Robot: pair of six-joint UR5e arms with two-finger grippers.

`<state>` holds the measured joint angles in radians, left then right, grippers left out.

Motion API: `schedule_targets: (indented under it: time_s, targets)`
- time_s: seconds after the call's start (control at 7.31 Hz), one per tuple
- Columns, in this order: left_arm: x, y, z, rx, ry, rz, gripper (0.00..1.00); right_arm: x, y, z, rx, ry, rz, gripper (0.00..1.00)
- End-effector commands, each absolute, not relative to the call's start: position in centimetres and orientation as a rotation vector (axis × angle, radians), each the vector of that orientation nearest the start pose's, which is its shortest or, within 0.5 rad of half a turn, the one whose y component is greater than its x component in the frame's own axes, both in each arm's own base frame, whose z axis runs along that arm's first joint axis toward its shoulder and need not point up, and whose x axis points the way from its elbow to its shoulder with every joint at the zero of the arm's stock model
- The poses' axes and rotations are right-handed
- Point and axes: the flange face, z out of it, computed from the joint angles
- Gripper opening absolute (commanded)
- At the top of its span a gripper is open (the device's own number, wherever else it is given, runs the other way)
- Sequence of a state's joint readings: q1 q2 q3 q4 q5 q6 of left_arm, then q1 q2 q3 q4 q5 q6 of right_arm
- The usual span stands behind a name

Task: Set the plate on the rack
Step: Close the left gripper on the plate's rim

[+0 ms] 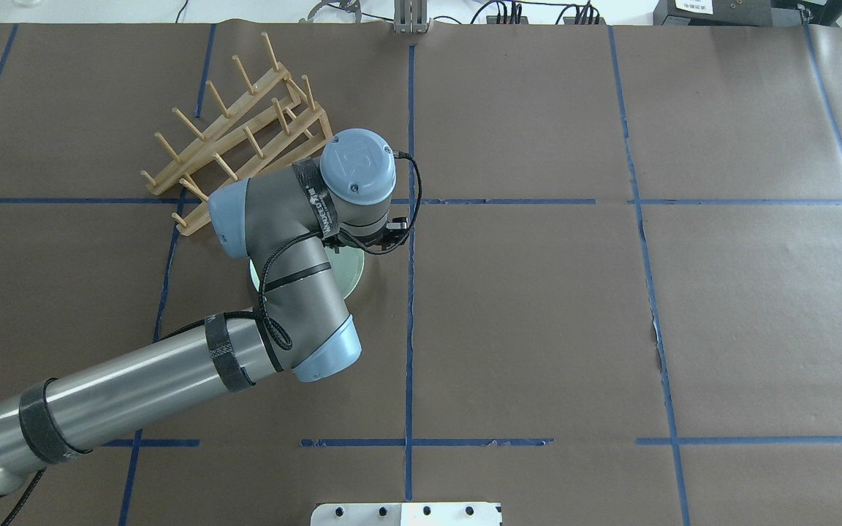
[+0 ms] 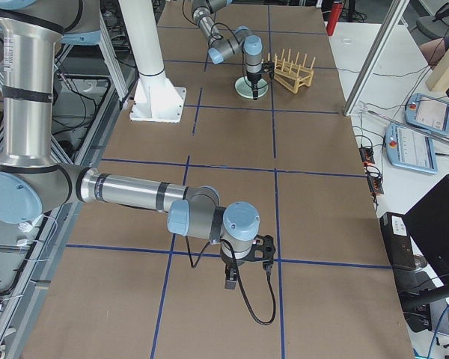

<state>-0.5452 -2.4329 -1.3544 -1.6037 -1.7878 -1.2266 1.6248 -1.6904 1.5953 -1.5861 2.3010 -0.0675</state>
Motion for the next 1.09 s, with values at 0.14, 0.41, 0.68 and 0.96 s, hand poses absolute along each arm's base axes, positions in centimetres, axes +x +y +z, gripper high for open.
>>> schedule_targets:
  time_s: [0.14,0.41,0.68,0.96]
  targets:
    - [60.48,-49.72,22.20,0.100,0.694,-0.119,0.68,8.99,-42.64,70.65,-0.061,-0.734,0.027,1.00]
    - [60.68,-49.56,22.46,0.097,0.690,-0.116,0.51,8.99,-42.64,70.65,-0.061,-0.734,0.027,1.00]
    - [60.67,-49.41,22.79,0.095,0.687,-0.115,0.24,8.99,-42.64,70.65,-0.061,-0.734,0.027,1.00]
    - [60.65,-49.39,22.68,0.096,0.692,-0.113,0.00,8.99,-42.64,70.65,-0.061,-0.734,0.027,1.00]
